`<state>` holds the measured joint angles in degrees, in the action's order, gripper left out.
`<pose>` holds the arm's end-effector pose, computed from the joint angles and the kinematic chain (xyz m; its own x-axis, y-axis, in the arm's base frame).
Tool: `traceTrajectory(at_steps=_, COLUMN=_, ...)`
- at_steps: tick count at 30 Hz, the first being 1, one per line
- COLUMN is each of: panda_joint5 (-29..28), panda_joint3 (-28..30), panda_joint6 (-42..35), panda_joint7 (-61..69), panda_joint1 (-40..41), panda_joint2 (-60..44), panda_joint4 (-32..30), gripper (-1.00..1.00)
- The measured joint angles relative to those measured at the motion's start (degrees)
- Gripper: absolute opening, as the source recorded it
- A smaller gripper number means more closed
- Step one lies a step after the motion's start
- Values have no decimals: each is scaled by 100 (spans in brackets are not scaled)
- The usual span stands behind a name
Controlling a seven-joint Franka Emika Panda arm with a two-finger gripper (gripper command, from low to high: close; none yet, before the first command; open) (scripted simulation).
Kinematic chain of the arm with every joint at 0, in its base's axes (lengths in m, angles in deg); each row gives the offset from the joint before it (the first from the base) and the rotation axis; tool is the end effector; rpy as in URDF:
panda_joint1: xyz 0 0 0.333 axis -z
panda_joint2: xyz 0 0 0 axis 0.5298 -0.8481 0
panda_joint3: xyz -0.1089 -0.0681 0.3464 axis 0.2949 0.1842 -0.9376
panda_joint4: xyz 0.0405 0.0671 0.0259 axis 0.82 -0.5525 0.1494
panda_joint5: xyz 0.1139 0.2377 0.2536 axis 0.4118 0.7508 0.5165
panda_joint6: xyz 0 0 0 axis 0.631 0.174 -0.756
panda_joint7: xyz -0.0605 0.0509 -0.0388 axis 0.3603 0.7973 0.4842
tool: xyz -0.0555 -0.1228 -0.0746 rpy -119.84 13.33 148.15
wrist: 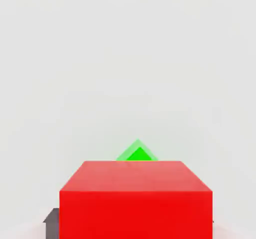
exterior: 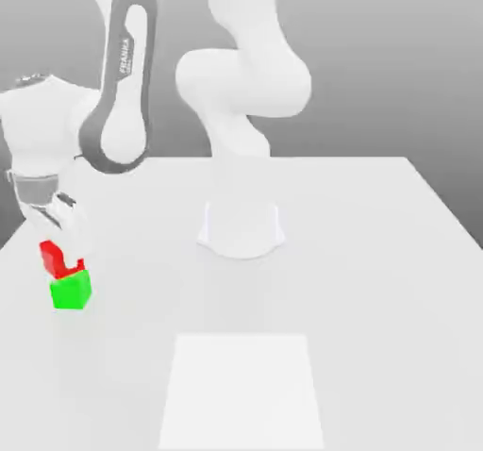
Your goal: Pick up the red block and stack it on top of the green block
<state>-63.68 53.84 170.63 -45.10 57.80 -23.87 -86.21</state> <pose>0.1988 -0.2933 0.2166 -0.0425 -0.9991 -0.0026 -0.9991 0.0426 -0.0047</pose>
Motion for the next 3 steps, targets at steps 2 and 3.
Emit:
traceTrajectory(at_steps=2, panda_joint5=114, panda_joint3=-49, panda_joint6=62, panda_joint7=80, panda_joint1=30, panda_joint2=-74, panda_joint4=-3, gripper=100)
traceTrajectory(at_steps=3, panda_joint5=114, panda_joint3=-49, panda_joint6=62, panda_joint7=80, panda_joint1=30, panda_joint2=-74, panda_joint4=-3, gripper=100)
